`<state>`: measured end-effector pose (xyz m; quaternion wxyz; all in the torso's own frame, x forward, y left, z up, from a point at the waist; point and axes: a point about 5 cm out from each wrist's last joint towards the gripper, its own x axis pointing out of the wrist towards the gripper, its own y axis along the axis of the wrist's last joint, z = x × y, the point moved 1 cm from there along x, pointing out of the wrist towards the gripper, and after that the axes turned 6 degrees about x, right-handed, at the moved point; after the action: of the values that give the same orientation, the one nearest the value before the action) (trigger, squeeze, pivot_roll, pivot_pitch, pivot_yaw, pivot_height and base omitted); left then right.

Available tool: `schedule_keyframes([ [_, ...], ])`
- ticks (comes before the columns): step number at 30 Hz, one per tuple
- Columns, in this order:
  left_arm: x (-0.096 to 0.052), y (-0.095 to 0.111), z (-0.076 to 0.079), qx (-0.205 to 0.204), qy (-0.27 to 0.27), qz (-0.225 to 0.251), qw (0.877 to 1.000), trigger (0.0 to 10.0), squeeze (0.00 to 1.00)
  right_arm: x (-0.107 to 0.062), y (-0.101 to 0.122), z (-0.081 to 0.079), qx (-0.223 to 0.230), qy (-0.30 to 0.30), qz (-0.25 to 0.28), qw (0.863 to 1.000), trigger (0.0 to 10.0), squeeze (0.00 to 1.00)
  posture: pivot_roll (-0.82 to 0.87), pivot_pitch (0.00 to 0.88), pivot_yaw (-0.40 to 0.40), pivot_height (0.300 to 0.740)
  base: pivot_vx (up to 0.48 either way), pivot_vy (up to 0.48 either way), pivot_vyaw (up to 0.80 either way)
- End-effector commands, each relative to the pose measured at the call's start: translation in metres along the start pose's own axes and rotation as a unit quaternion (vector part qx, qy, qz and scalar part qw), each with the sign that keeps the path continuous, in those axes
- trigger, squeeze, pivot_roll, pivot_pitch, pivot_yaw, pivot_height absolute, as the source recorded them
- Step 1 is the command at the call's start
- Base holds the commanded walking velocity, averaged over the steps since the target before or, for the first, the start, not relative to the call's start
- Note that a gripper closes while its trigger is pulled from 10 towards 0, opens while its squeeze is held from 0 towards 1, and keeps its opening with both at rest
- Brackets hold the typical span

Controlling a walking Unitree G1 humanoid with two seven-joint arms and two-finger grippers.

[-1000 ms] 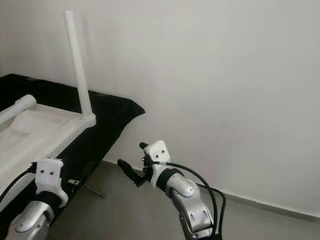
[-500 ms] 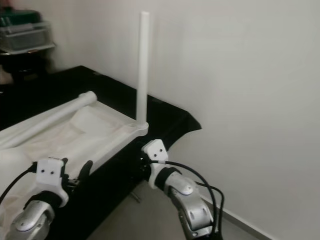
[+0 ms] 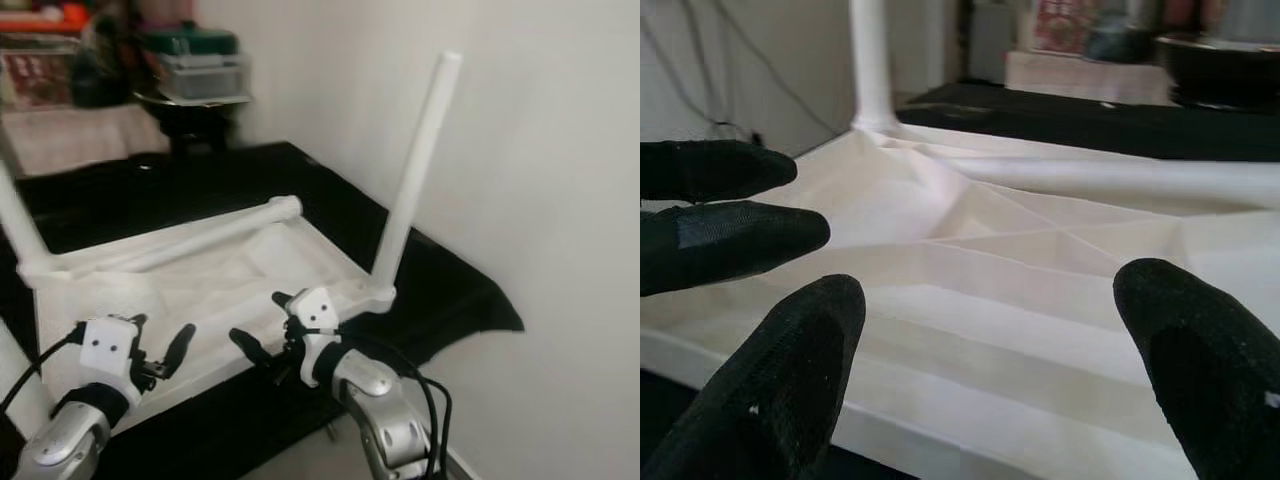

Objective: Building children table

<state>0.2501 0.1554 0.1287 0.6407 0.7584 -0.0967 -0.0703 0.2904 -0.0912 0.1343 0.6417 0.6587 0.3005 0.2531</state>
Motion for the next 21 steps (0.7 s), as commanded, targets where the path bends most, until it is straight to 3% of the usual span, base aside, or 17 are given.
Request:
schedule_keyframes([
  [1,0.0011,-0.0014,0.0042,-0.008,-0.004,-0.002,1.0,10.0,0.0,-0.0043,0.0005,0.0041,-0.006,-0.001,0.0,1.0,10.0,0.0,-0.03,0.0,-0.049,0.74,0.0,0.0,0.8],
  [21,0.0003,-0.0038,0.0082,-0.01,-0.019,-0.004,1.0,10.0,0.0,-0.0044,-0.0007,-0.0008,-0.058,0.054,-0.031,0.996,10.0,0.0,-0.03,0.0,-0.049,0.74,0.0,0.0,0.8],
])
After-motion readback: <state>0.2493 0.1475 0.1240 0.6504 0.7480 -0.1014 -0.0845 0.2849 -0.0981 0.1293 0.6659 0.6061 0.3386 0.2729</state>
